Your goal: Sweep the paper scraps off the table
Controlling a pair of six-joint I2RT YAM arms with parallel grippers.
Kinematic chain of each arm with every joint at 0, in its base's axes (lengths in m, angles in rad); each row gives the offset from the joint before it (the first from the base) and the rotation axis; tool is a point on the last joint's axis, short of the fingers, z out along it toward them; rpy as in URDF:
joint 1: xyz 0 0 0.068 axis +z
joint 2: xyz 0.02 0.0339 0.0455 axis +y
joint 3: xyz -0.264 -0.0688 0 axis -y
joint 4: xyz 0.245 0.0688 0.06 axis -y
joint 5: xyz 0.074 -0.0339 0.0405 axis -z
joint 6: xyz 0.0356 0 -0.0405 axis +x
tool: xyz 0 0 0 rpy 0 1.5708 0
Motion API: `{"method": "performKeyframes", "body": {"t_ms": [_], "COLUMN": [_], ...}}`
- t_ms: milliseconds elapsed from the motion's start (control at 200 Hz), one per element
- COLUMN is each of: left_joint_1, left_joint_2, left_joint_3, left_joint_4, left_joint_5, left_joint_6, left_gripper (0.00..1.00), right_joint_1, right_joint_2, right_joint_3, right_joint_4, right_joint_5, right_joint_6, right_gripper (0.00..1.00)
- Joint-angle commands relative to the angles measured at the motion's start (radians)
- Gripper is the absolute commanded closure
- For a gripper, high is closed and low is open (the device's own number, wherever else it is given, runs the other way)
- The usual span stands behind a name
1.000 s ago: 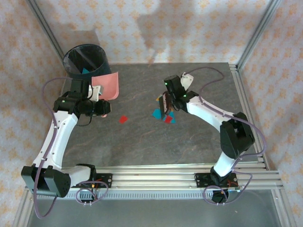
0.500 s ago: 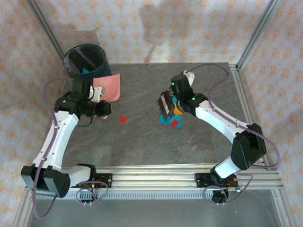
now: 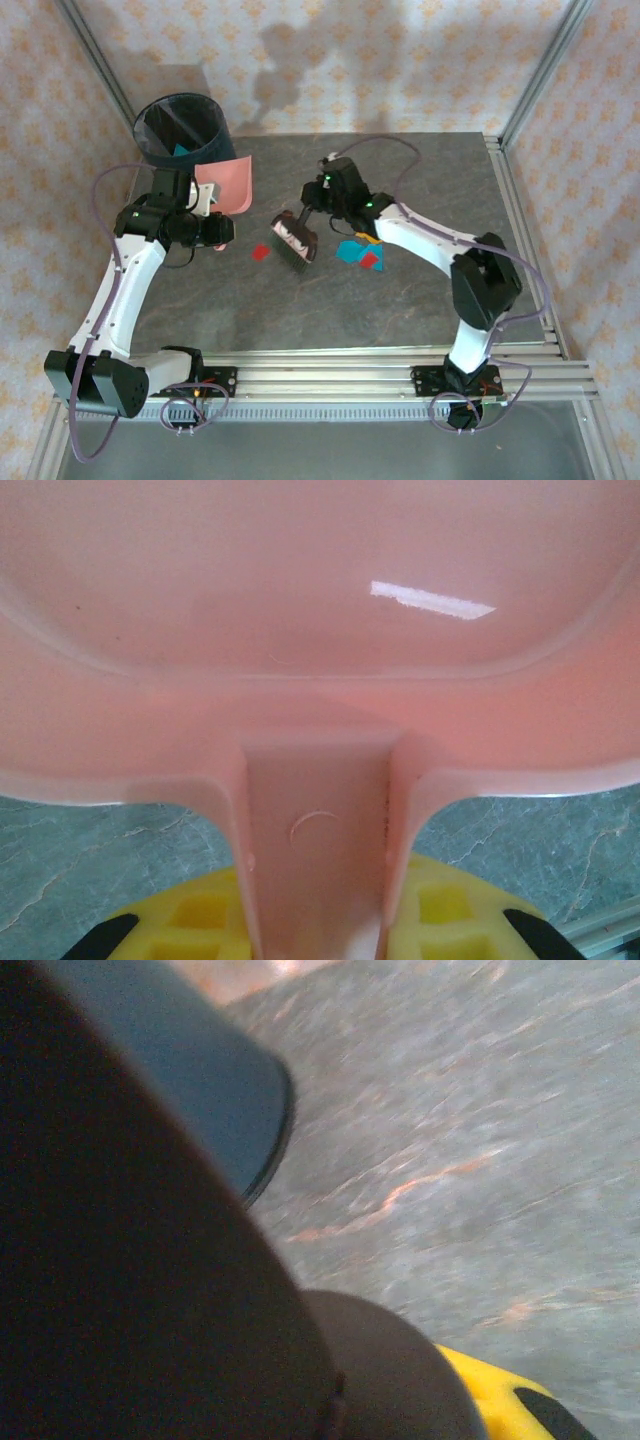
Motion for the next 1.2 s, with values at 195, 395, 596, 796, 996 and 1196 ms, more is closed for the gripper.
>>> {"method": "performKeyframes", "body": {"t_ms": [195,395,596,796,996,1196], "left_joint_1": [-0.008,-0.01,-0.015,-0.034,-0.08,-0.114], "left_joint_2": [-0.018,-0.014,-0.009,-0.001,0.017,0.027], "left_joint_3": [0.013,0.01,0.011,0.009,0.022,0.025], "left_joint_4": [-0.019,-0.019,-0.028,-0.027,-0.036,-0.033], "left_joint_5": [-0.017,-0.013,-0.011,-0.01,-0.035,-0.049], "left_joint_6": [0.006,0.009,0.017,0.022,0.026,0.025], "left_gripper": [1.0,1.0,1.0,1.0,1.0,1.0], "right_joint_1": [0.066,0.066,0.066,0.039,-0.033,-0.094], "right_joint_2": [0.167,0.246,0.253,0.193,0.101,-0.012], "right_joint_3": [0.169,0.217,0.214,0.137,-0.009,-0.149], "right_joint_4": [0.059,0.057,-0.018,-0.052,-0.033,-0.063], "right_joint_5": [-0.127,-0.105,0.015,0.144,0.192,0.3], "right_joint_6": [0.029,0.063,0.038,0.052,0.116,0.151], "right_gripper": [1.0,1.0,1.0,1.0,1.0,1.0]}}
